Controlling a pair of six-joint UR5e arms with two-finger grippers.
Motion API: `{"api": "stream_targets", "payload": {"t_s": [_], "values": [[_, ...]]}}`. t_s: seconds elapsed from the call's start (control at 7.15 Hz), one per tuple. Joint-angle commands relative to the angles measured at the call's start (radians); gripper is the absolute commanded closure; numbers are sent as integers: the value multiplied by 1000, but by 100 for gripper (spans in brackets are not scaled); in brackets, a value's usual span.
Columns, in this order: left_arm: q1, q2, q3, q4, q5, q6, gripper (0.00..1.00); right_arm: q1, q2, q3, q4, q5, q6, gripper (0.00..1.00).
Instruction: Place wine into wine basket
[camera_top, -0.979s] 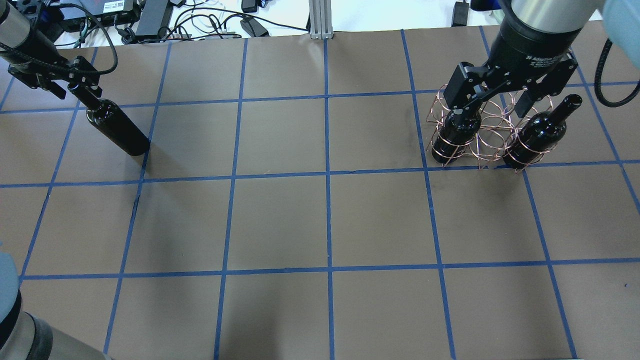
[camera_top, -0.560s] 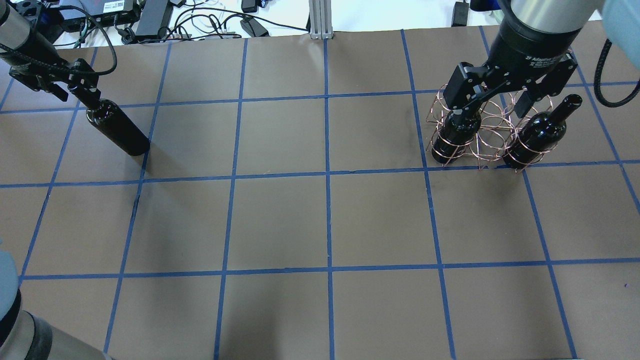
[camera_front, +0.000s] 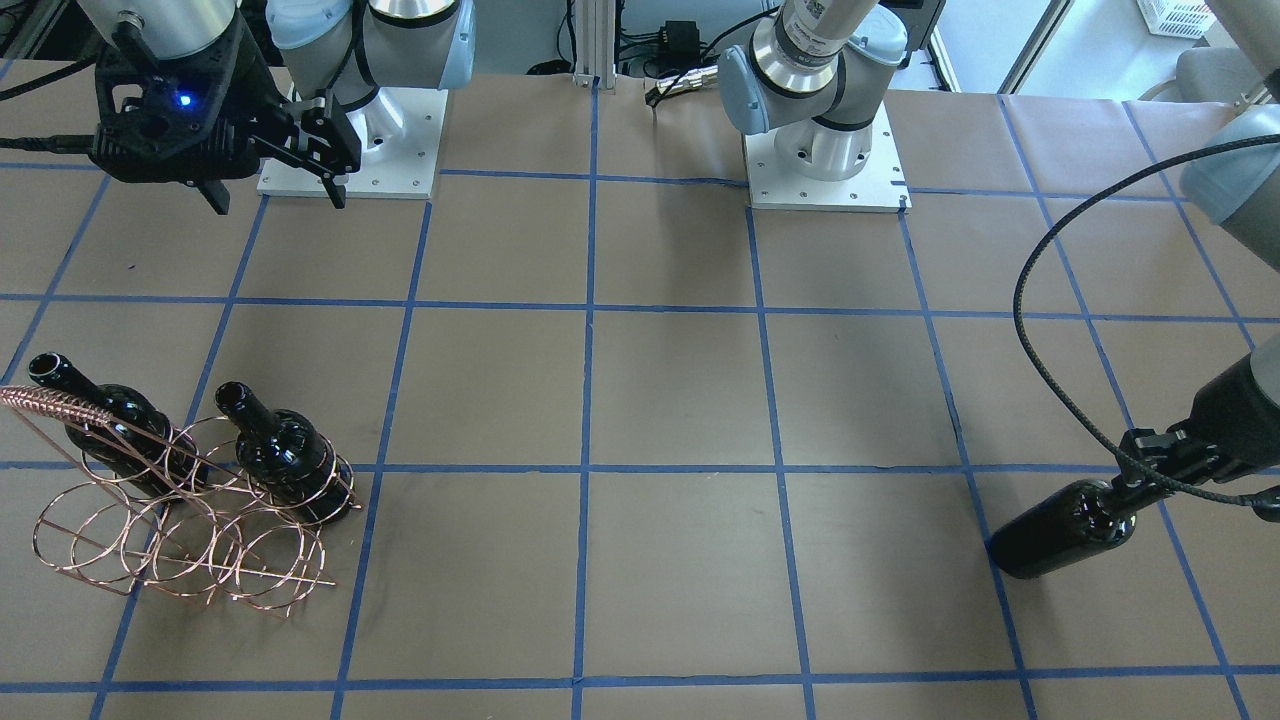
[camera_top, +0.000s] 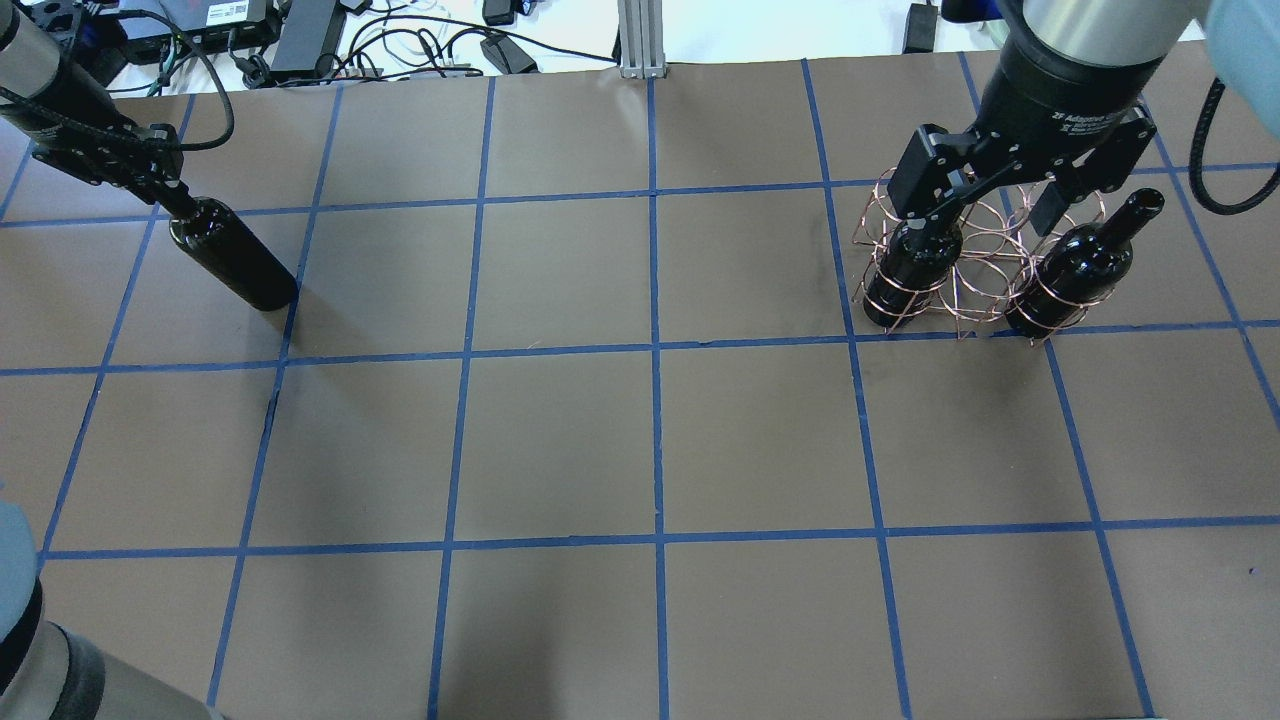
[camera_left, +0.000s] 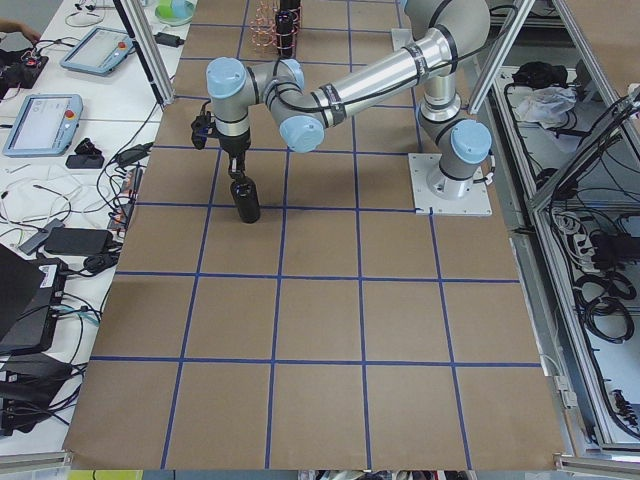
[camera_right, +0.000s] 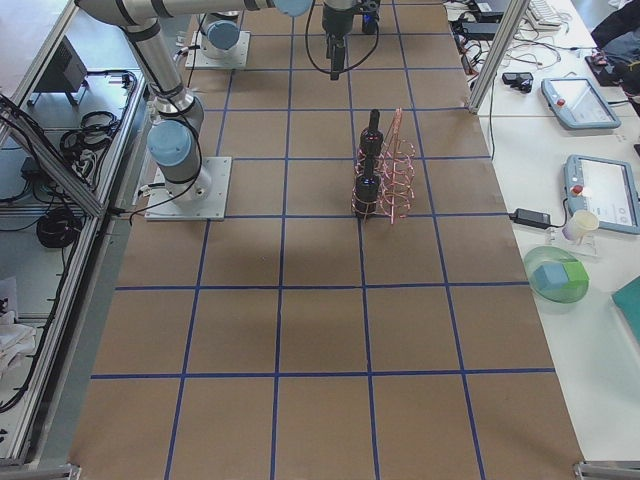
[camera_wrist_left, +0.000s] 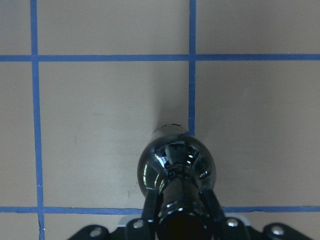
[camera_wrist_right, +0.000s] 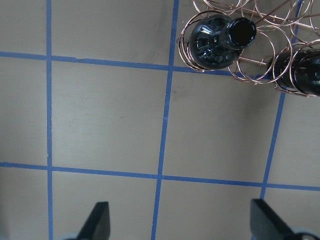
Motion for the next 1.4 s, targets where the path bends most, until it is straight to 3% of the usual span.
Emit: {"api": "stream_targets", "payload": {"t_s": [0.0,0.14,0.56,0.84,1.26], "values": [[-20,42,-4,-25,6,-40,100,1,0,2,1,0,0,0],[-62,85,-17,-34,3,-136,100,1,-2,11,1,0,0,0],[-366,209,-150,-19,47,-562,100,1,-2,11,1,0,0,0],[-468,288,-179,-30,41,-727,100,1,-2,11,1,0,0,0],[-642,302,-276,-31,47,-927,100,1,-2,11,1,0,0,0]]}}
